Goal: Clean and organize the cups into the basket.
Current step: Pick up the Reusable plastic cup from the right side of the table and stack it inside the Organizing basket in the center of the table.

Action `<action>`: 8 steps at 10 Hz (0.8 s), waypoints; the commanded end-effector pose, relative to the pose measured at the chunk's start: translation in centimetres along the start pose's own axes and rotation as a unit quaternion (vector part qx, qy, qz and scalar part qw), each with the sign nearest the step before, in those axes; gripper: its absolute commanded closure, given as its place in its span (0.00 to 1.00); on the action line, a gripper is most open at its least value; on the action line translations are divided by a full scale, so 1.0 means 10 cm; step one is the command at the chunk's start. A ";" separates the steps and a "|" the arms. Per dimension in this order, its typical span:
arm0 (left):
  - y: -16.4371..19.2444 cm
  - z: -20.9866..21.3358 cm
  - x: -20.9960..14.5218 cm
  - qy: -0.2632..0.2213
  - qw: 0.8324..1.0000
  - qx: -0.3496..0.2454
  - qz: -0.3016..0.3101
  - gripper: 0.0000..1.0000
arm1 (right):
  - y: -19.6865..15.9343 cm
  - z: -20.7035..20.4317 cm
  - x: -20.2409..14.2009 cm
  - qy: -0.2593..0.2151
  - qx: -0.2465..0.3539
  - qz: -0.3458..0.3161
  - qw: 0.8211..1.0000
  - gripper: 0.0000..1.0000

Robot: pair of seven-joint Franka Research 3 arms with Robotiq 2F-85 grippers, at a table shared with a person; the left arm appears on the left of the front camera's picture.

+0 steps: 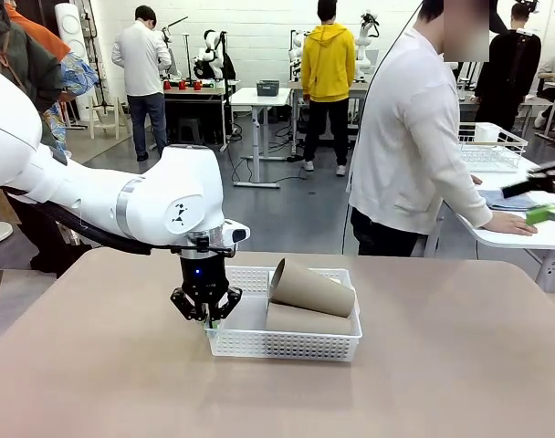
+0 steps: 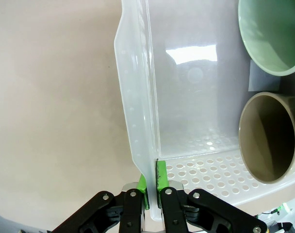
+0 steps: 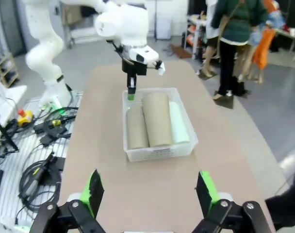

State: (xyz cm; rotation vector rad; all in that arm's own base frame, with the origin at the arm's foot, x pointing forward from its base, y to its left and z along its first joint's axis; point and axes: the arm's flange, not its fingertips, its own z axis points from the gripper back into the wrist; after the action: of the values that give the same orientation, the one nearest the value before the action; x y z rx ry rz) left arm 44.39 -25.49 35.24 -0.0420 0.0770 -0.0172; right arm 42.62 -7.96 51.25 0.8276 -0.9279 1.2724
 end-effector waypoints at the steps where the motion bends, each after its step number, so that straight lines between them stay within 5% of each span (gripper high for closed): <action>1: -0.01 0.01 -0.01 0.001 1.000 0.001 -0.001 1.00 | 0.06 -0.03 -0.29 -0.019 -0.017 -0.013 1.000 0.00; 5: -0.01 0.01 -0.01 0.001 1.000 0.001 -0.001 1.00 | 0.13 -0.08 -0.94 -0.040 -0.019 -0.063 0.997 0.00; 8: -0.01 0.01 -0.01 0.001 1.000 0.001 -0.001 1.00 | 0.17 -0.03 -0.88 -0.025 -0.010 -0.064 0.998 0.00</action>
State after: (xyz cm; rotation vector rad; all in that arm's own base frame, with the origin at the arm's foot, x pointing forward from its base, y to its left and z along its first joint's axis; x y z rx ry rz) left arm 44.38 -25.50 35.25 -0.0420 0.0770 -0.0173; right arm 40.61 -11.07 42.34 0.9029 -0.9024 1.1267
